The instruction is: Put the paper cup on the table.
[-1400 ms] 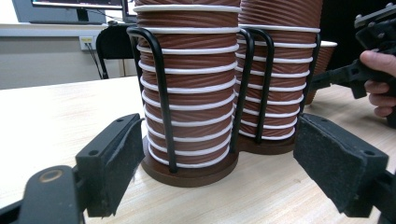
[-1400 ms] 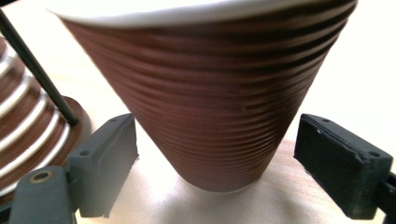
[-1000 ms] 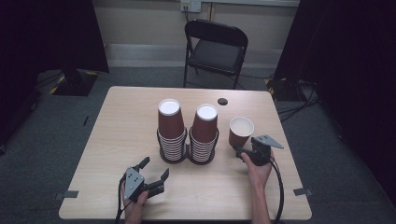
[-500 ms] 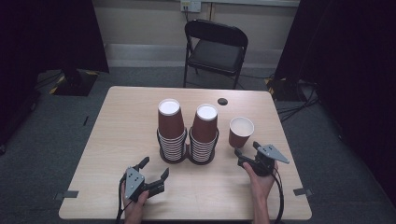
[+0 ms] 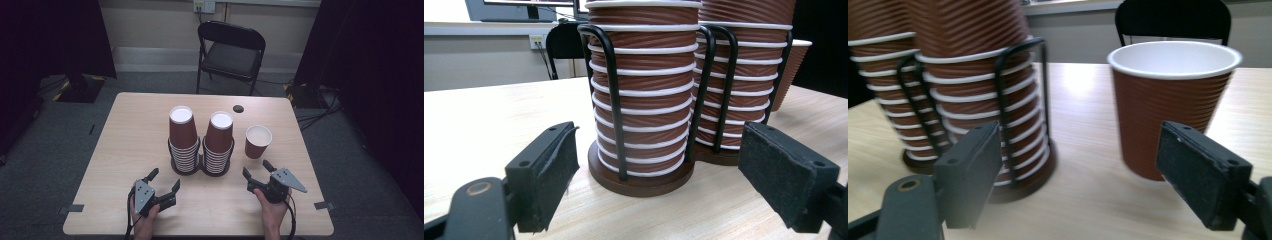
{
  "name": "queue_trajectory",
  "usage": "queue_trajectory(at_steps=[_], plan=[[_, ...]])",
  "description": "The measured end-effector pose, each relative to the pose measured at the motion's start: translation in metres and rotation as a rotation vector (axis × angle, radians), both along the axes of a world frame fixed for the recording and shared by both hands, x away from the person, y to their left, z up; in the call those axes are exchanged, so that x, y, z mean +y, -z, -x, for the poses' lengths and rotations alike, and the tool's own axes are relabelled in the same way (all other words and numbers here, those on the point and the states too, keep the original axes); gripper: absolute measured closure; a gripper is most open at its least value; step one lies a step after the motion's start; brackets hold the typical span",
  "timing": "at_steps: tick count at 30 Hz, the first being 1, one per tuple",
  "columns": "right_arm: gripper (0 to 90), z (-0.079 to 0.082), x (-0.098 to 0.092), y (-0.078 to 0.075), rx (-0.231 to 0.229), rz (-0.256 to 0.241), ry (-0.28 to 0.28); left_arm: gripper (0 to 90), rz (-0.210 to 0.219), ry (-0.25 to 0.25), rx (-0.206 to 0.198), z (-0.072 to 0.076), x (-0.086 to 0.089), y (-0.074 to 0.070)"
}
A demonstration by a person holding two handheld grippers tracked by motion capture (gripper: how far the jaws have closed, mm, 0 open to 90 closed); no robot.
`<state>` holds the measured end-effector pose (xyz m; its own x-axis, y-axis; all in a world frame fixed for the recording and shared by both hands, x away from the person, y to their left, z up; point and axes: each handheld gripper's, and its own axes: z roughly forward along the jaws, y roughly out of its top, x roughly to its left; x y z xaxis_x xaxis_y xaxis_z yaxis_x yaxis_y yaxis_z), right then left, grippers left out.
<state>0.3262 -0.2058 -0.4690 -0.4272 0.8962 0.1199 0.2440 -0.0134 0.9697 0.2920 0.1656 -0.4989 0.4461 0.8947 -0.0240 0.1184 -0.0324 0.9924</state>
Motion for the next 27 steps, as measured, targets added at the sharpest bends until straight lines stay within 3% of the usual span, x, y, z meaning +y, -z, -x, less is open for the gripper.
queue_trajectory(at_steps=[7, 9, 13, 21, 27], plan=[[16.8, 0.013, 0.024, 0.006, -0.016, 0.025, -0.075, 15.9, 0.014, 0.004, 0.006, 0.0, 0.001, 0.0], [16.7, 0.015, 0.034, 0.01, -0.026, 0.021, -0.118, 15.9, 0.011, -0.001, 0.004, 0.0, 0.001, 0.0], [16.0, 0.017, 0.045, 0.018, -0.019, 0.001, -0.147, 15.9, 0.01, -0.002, 0.006, 0.001, 0.001, 0.0], [14.6, 0.018, 0.052, 0.027, -0.03, 0.002, -0.156, 15.9, 0.013, -0.005, 0.003, 0.002, 0.001, 0.0], [13.5, 0.017, 0.054, 0.027, -0.013, 0.012, -0.158, 15.9, 0.015, -0.001, 0.0, 0.002, 0.002, 0.0]])
